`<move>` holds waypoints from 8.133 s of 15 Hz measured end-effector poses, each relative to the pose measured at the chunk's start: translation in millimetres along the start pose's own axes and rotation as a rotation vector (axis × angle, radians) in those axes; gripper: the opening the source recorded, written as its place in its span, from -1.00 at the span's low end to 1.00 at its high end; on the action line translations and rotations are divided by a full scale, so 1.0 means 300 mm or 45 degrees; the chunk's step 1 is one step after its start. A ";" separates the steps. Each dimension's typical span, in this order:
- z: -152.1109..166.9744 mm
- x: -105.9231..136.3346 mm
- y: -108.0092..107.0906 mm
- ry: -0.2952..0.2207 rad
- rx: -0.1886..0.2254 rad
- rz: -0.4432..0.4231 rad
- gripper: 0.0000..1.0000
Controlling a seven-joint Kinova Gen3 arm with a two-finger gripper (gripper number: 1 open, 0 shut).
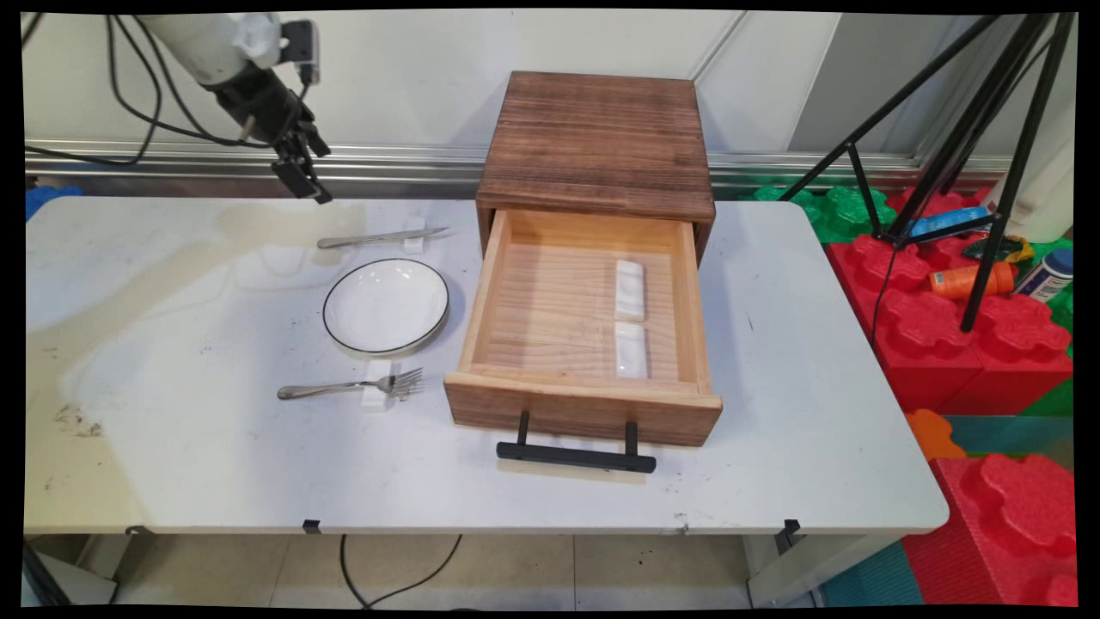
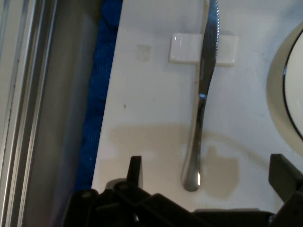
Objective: Pick up the knife from the left of the white plate, then place the picked object into the drawer
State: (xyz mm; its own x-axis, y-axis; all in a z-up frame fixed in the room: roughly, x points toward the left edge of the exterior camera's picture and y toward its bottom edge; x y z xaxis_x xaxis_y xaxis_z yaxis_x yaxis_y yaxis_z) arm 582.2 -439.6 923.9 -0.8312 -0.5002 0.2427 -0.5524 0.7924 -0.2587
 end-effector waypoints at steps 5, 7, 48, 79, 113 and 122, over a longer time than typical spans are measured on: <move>0.158 0.059 -0.061 -0.050 -0.078 0.087 1.00; 0.212 0.077 -0.073 -0.065 -0.111 0.110 1.00; 0.333 0.131 -0.067 -0.073 -0.172 0.048 -1.00; -0.271 0.707 0.433 0.302 -0.118 0.178 -1.00; 0.320 0.902 0.482 0.370 -0.317 0.313 -1.00; 0.400 0.904 0.489 0.371 -0.330 0.339 -1.00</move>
State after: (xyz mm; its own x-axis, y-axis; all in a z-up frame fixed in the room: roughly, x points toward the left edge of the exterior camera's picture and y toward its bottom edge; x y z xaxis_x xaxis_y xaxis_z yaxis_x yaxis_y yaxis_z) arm 268.0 -500.9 839.5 -0.8690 -0.1785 0.4616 -0.2580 0.9593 -0.1147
